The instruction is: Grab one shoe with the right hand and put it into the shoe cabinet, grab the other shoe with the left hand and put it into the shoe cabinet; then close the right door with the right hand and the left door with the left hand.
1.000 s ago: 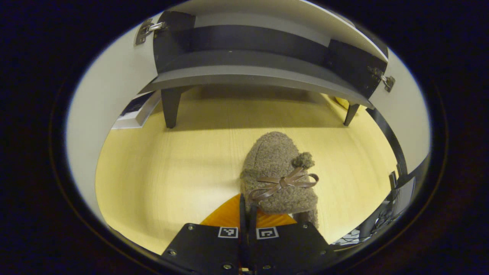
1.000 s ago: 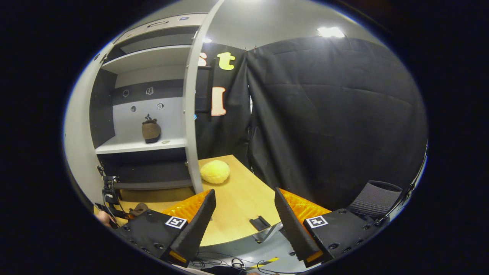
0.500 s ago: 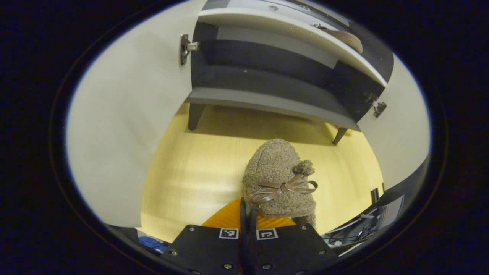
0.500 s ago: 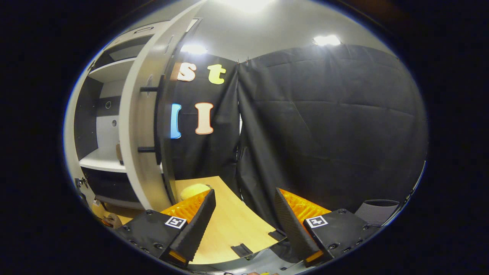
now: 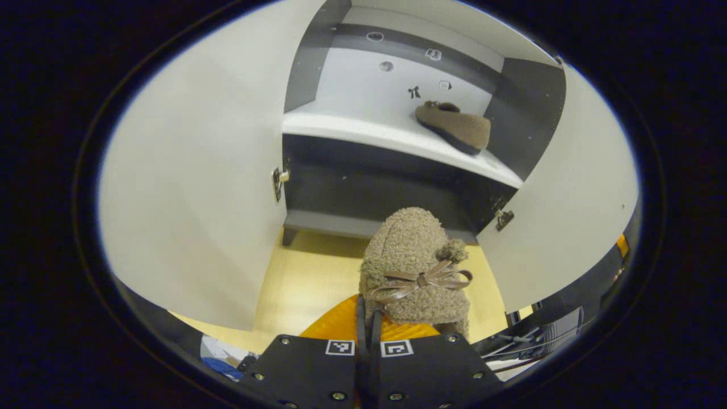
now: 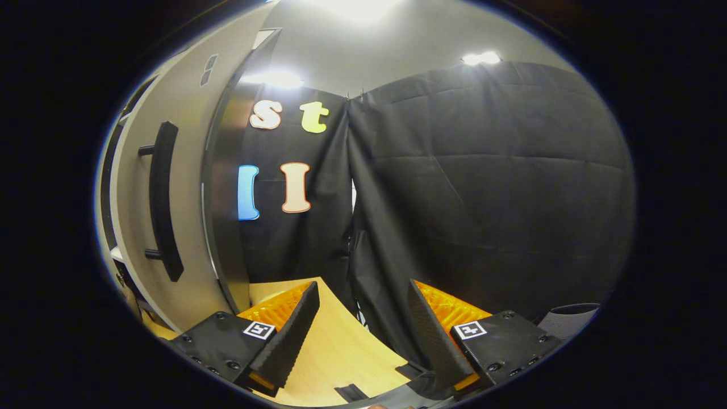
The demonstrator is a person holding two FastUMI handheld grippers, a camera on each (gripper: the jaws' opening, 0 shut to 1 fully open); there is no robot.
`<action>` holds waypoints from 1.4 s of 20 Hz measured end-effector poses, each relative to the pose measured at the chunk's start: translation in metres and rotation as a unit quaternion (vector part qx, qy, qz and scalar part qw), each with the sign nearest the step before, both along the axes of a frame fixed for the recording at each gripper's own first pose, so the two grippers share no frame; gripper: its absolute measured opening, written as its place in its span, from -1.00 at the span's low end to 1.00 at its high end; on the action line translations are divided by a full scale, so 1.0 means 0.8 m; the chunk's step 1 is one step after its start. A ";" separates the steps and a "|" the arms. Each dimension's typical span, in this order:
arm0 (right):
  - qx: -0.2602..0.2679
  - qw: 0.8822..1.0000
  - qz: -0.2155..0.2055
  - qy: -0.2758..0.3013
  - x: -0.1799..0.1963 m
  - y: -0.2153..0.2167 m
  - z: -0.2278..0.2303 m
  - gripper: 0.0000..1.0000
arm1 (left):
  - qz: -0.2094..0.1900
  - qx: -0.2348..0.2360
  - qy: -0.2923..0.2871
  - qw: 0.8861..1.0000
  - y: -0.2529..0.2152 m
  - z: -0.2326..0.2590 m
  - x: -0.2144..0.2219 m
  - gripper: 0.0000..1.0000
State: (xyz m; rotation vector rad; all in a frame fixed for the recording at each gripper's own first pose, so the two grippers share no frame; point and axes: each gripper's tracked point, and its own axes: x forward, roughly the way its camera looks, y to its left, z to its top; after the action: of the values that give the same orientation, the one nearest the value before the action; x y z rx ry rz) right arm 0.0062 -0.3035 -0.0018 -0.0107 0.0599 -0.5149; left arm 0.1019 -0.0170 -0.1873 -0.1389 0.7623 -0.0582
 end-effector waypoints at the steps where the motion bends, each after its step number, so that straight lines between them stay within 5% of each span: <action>1: 0.002 1.000 0.002 -0.006 0.002 -0.002 0.001 0.94 | -0.003 0.006 -0.009 1.000 -0.003 0.024 0.004 -0.87; 7: 0.030 0.999 0.034 -0.029 0.011 0.010 -0.007 0.96 | -0.018 0.022 -0.072 0.997 -0.010 0.162 0.031 -0.96; 18: 0.035 0.998 -0.004 -0.045 -0.031 -0.006 -0.005 0.92 | -0.004 0.070 -0.179 0.981 0.012 0.374 0.086 -0.96; 28: 0.032 0.997 -0.044 -0.054 -0.077 -0.003 -0.002 0.92 | 0.018 0.080 -0.195 0.977 0.034 0.369 0.235 -0.98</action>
State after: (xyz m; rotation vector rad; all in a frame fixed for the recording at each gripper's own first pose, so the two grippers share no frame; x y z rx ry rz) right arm -0.0557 -0.3056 -0.0035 0.0836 -0.0292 -0.6013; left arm 0.2898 0.0099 0.1080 0.0137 0.3689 0.0102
